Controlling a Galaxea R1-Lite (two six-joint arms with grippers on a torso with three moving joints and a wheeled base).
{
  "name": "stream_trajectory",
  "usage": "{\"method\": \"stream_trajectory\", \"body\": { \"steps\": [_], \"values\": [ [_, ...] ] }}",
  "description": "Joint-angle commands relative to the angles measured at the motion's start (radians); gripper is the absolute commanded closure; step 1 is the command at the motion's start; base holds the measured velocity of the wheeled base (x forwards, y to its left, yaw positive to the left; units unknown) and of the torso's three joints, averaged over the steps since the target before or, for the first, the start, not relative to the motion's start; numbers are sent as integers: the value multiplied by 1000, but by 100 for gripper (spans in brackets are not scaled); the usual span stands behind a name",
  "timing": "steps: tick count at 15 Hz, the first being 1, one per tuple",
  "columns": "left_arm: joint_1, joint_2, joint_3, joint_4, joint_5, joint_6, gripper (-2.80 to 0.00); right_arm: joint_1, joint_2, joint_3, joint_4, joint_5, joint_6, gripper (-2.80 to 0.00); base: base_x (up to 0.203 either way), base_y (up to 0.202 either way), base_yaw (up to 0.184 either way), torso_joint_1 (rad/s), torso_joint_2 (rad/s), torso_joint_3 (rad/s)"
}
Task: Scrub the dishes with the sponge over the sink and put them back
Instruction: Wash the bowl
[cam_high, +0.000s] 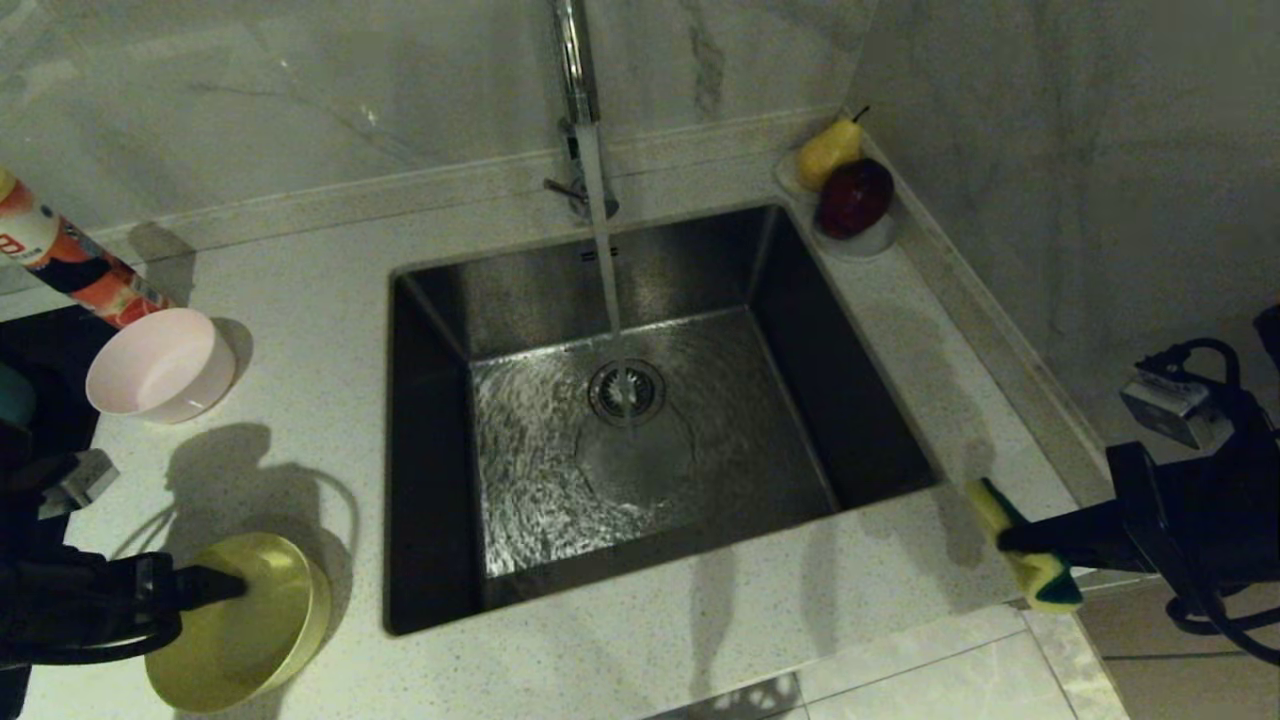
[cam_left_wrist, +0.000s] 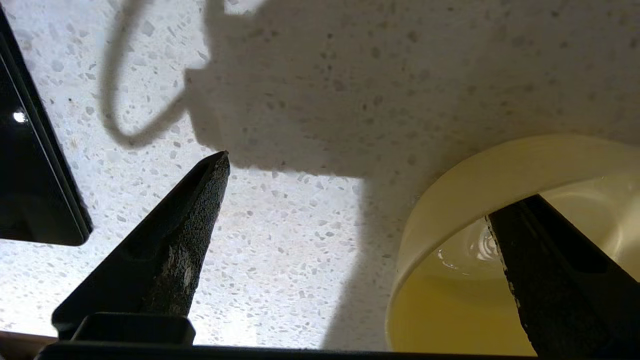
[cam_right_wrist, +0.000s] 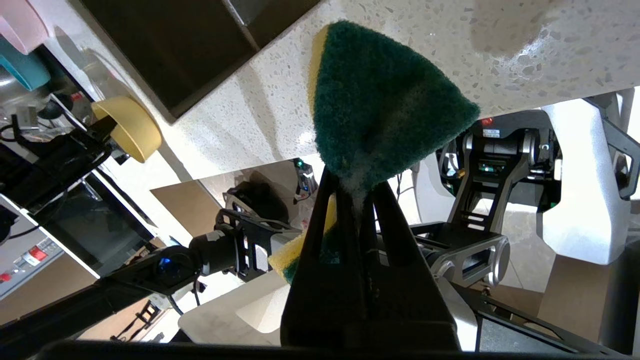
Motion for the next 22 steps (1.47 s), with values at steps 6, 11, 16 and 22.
{"method": "stream_trajectory", "body": {
  "steps": [6,11,16,22],
  "values": [
    [1,-5,-5,4,2,-1,0,1,-18,0,4,3,7,0,0,0,0,0,0,0],
    [3,0,-17,3,8,-5,0,1,-21,-1,4,8,8,0,0,0,0,0,0,0],
    [73,26,-90,20,6,-1,0,-1,-37,-14,6,10,10,0,0,0,0,0,0,0],
    [110,-35,-290,166,-154,-169,0,-1,-40,4,6,10,4,0,0,0,0,0,0,0]
  ]
}}
